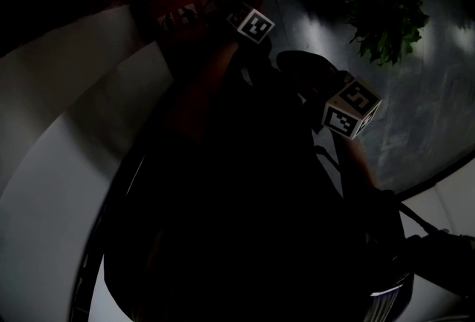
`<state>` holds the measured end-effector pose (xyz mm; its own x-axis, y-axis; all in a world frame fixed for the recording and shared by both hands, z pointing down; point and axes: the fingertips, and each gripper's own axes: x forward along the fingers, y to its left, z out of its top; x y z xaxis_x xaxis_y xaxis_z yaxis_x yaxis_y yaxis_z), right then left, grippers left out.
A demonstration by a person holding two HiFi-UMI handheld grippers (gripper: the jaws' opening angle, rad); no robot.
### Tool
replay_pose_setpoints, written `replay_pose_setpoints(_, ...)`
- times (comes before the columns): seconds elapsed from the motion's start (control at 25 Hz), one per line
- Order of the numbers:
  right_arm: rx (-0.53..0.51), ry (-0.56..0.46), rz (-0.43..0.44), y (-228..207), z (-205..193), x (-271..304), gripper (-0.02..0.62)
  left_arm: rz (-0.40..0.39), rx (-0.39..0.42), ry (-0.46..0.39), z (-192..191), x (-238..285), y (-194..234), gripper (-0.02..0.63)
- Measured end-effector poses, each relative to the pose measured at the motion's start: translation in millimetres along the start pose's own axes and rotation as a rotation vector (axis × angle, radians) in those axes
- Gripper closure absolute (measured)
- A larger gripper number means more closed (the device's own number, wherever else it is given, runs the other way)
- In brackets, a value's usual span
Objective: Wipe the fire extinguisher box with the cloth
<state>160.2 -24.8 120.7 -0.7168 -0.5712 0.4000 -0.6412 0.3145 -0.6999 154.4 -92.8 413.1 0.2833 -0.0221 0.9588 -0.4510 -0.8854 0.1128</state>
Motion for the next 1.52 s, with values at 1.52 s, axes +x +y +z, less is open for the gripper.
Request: replay_pose_setpoints(1.52,-0.162,0.130,0.189,102.6,-10.4,67.2,0.595,0.215,-0.429,-0.025,-186.0,-129.2,153.4,0.506)
